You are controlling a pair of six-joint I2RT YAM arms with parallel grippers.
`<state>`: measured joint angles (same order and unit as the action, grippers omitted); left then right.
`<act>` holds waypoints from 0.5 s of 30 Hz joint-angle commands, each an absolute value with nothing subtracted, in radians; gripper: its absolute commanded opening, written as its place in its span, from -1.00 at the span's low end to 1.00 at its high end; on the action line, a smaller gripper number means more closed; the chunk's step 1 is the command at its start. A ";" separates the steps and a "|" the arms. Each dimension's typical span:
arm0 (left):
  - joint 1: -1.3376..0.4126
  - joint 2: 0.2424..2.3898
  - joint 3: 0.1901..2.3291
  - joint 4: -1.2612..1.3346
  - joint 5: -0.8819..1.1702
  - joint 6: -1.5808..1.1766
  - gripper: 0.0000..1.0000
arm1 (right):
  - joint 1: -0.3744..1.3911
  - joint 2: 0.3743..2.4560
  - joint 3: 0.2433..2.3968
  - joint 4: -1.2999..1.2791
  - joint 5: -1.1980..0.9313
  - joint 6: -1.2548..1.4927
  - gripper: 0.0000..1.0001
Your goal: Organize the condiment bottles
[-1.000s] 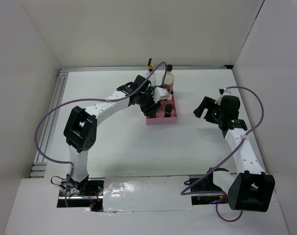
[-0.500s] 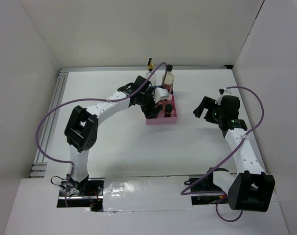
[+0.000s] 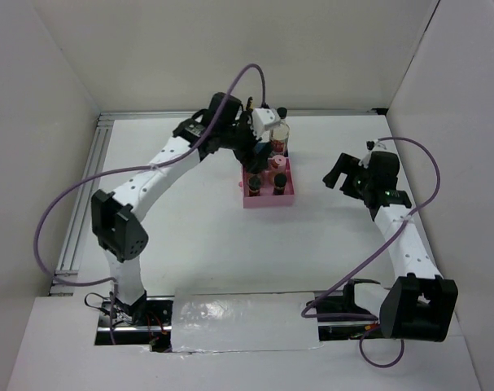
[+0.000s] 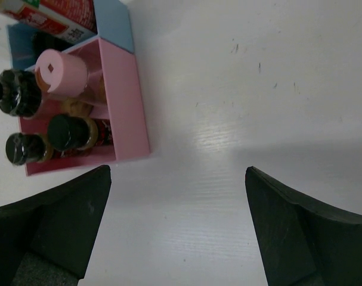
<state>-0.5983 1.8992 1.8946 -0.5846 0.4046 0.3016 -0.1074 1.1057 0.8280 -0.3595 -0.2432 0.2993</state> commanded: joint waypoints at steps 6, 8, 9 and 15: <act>-0.244 1.539 1.785 -0.796 0.515 0.109 0.99 | -0.104 1.210 0.948 -0.324 -0.103 0.370 1.00; -0.121 1.493 1.735 -0.784 0.523 0.089 0.99 | -0.104 1.219 0.951 -0.327 -0.092 0.377 1.00; -0.063 1.468 1.636 -0.769 0.531 0.081 0.99 | -0.104 1.224 0.951 -0.327 -0.083 0.388 1.00; 0.225 1.321 1.245 -0.594 0.505 0.086 0.99 | -0.103 1.259 0.979 -0.339 -0.094 0.405 1.00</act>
<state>0.1825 1.3876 1.3849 -0.6460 0.4877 0.1040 -0.1074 1.2510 0.9211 -0.3534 -0.1097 0.3859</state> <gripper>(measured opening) 0.993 0.998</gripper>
